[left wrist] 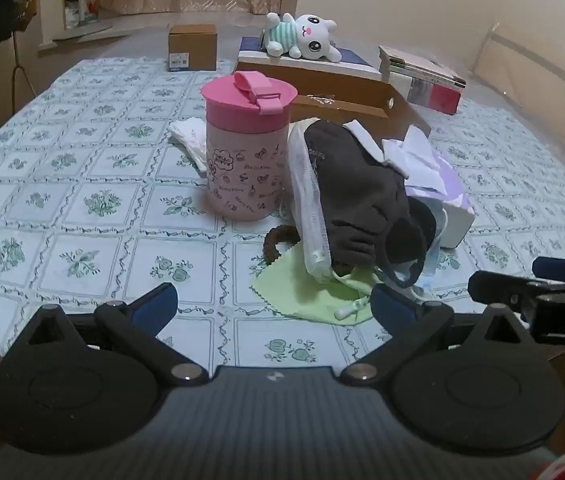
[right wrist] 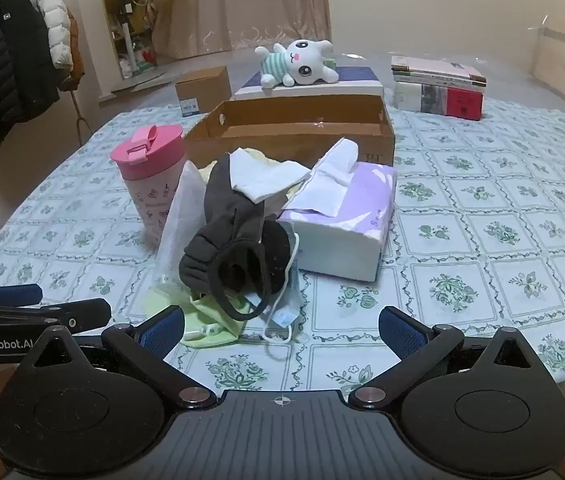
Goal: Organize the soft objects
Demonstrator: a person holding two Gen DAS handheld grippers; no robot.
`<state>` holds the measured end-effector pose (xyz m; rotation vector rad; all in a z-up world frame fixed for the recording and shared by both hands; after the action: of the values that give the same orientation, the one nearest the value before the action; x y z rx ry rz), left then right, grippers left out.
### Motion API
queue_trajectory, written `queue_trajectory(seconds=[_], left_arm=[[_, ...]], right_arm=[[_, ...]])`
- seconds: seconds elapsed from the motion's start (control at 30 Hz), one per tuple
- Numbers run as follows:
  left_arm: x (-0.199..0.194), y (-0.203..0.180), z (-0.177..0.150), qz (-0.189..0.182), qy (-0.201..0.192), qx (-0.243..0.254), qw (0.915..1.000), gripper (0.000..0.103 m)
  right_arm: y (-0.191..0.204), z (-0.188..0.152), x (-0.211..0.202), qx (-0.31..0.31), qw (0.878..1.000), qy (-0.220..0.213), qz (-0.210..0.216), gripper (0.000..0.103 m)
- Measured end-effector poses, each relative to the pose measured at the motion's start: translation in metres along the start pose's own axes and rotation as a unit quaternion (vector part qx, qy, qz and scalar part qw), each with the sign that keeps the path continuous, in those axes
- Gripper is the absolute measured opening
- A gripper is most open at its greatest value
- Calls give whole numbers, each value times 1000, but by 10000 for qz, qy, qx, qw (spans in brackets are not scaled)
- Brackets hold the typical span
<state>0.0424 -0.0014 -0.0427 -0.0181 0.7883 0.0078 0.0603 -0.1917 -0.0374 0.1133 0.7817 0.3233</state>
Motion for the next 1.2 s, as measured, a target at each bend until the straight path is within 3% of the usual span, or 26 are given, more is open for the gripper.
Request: queue_trajectory(seconds=[0.1,0.23,1.2], left_arm=[[0,-7,-1,62,-10,63,10000,102],[-1,3,-4,-135,14,-291,9995,102],[-2,3,-3,-136,3,-221,9997,100]], right_arm=[[0,0,-1,-20,10000,-4,-19,102],[1,-1,1,3,10000,-18,-16,102],[0,-1,1,-15,10000,-18,-43,102]])
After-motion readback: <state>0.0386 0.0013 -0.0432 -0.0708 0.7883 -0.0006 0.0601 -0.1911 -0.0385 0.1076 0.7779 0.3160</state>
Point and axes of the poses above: each gripper's, at about its wrist camera, not at the fingertips, and x roughly the way its jaws point, y to its left, z to its top, the point moved 6 cm from there along x, roughly the way its jaws point, and after that the axes turned 3 degrees about x, right-handed, at the moved point
